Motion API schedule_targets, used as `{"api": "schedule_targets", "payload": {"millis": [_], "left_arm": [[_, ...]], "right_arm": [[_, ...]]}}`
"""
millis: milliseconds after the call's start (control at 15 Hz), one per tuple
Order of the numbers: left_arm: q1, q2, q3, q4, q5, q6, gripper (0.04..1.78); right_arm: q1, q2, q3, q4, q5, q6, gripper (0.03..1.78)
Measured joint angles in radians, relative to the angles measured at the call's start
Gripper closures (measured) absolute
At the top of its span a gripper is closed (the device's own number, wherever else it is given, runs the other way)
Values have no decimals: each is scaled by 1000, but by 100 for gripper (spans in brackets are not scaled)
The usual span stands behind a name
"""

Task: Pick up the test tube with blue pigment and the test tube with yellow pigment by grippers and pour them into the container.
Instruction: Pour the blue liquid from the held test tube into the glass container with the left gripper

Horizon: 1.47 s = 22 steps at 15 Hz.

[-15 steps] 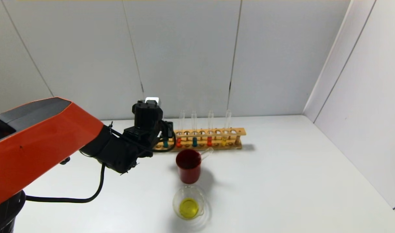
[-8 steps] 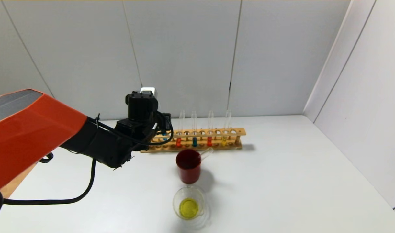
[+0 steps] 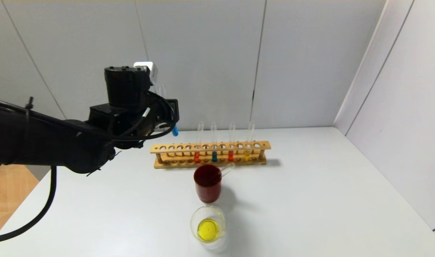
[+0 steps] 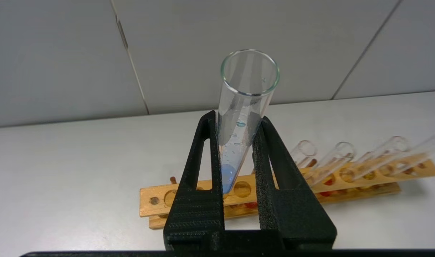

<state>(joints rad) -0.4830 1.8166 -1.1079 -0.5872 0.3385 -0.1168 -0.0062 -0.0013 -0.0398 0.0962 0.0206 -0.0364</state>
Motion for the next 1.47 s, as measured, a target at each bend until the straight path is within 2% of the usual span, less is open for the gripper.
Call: {"api": "schedule_targets", "payload": {"millis": [200,400,933,1133,1467], "left_arm": [[-51,-122,13,108,11,23,152],[-143,-239,73,201,51,25,152],[-375,-472,349,223,261,46,152],[-412,-523,434,216,291,45,152],[-428,-547,529,220,284,67,152]], "right_arm": [[0,0,0,0,0,0,7],[0,0,0,0,0,0,7],[0,0,0,0,0,0,7],[0,0,0,0,0,0,7],[0,0,0,0,0,0,7]]}}
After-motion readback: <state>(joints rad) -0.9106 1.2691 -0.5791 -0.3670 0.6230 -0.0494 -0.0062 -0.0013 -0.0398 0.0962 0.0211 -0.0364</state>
